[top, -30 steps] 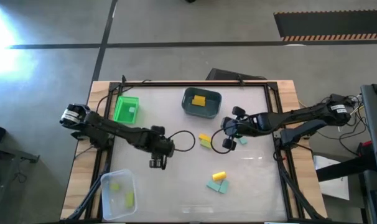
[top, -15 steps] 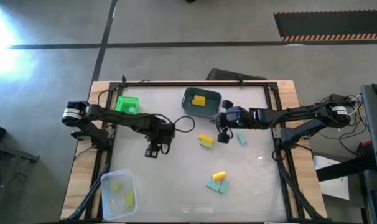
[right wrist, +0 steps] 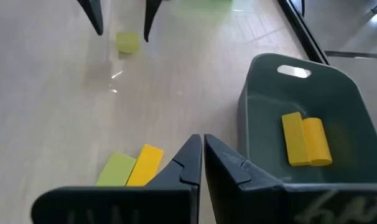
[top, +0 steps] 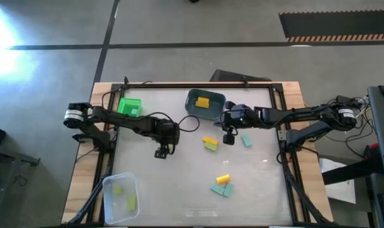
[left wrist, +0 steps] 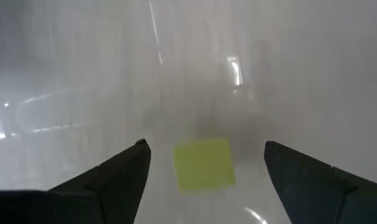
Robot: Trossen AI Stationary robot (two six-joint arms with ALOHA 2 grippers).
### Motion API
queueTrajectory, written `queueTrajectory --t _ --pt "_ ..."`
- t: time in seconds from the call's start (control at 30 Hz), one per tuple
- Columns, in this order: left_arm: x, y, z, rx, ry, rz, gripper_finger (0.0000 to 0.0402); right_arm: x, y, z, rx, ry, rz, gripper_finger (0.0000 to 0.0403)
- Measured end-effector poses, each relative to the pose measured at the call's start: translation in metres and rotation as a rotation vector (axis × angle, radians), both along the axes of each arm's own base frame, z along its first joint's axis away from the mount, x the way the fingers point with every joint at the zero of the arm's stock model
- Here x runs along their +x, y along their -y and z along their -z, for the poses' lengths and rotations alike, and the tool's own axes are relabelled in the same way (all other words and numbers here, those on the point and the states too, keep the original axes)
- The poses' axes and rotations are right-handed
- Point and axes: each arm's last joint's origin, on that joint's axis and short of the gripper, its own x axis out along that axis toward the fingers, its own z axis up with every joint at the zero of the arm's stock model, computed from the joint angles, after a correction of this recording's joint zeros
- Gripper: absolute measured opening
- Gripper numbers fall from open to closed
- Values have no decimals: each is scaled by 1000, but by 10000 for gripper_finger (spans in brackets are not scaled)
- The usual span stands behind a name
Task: Sort & place blocks by color
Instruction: Put the green block into the transparent bin
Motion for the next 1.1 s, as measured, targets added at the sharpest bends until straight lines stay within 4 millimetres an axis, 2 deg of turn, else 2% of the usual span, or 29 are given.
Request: queueTrajectory --t 0.2,0.3,0.4,0.53,0.73,1.1 --pt "-4 -1 20 -9 53 -38 297 0 0 1 1 -5 0 9" --pt "-1 -2 24 -15 128 -55 296 0 0 1 1 -4 0 9" --pt "-6 -1 31 -31 118 -91 283 0 0 1 8 -2 5 9" --pt "-11 -1 37 -25 110 -104 238 0 0 1 13 1 10 9" --pt "-14 0 42 -29 130 -92 144 1 0 1 17 9 23 9" --pt "-11 1 38 33 161 -112 141 1 0 4 70 26 62 9"
